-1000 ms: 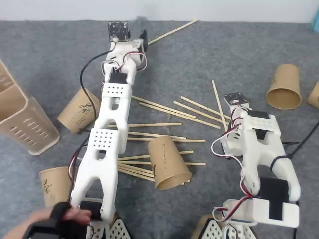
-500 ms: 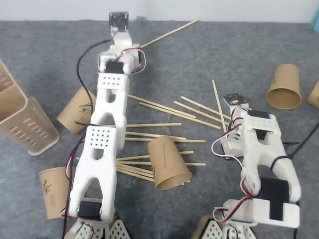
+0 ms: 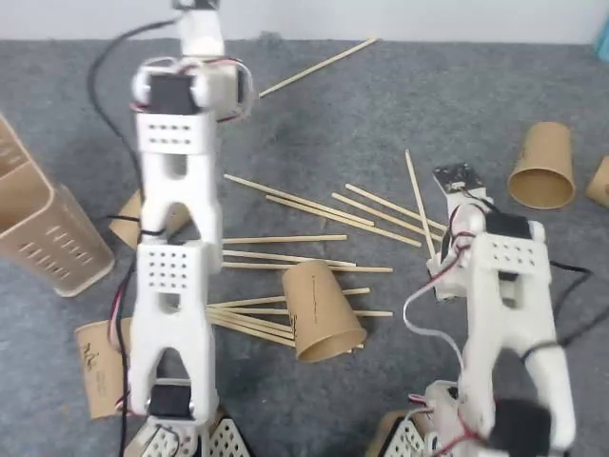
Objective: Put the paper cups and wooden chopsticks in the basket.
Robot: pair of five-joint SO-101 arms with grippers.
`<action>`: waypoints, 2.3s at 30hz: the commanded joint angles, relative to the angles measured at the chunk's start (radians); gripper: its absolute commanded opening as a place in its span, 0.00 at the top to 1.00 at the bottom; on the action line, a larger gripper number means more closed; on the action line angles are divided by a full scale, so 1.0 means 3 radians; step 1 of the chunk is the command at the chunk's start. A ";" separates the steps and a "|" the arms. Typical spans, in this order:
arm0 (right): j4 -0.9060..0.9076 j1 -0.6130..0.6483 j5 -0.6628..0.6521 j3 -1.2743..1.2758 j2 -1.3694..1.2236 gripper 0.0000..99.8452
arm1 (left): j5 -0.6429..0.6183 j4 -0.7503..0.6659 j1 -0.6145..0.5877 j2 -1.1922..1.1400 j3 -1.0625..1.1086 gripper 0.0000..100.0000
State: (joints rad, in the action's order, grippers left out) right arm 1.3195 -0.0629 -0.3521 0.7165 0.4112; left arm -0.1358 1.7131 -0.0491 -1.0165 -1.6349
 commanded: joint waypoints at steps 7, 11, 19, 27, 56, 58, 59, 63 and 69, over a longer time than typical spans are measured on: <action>0.0417 0.0100 -0.0245 -0.0005 0.0826 0.86 | 0.0056 0.0179 -0.0598 0.0557 -0.0038 0.99; 0.0396 0.0095 -0.0292 -0.0020 0.0637 0.85 | 0.0056 0.0179 -0.0706 0.1105 0.0719 0.99; 0.0095 0.0100 -0.0266 -0.0245 -0.0084 0.85 | 0.0292 -0.0113 -0.0639 0.3018 0.3404 0.99; -0.0243 0.0146 -0.0266 -0.0450 -0.0785 0.85 | 0.0317 -0.1330 -0.0783 0.4485 0.6186 0.98; -0.0939 -0.0453 0.0476 0.0542 -0.0309 0.83 | -0.0895 -0.1734 0.0900 0.3815 0.6426 0.80; -0.0923 -0.0448 0.0476 0.0542 -0.0309 0.83 | -0.0895 -0.1800 0.0895 0.3575 0.6355 0.80; -0.0918 -0.0448 0.0476 0.0542 -0.0309 0.83 | -0.0895 -0.1846 0.0880 0.3447 0.6345 0.80; -0.0918 -0.0448 0.0450 0.0542 -0.0309 0.83 | -0.1095 -0.2066 0.0696 0.2890 0.6099 0.80; -0.0923 -0.0448 0.0440 0.0542 -0.0309 0.83 | -0.1657 -0.1959 0.0266 0.2225 0.5352 0.80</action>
State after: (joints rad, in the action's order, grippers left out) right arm 1.0541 -0.1857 -0.2217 0.8838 0.2685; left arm -0.5424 1.1162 0.1089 -0.2677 0.1297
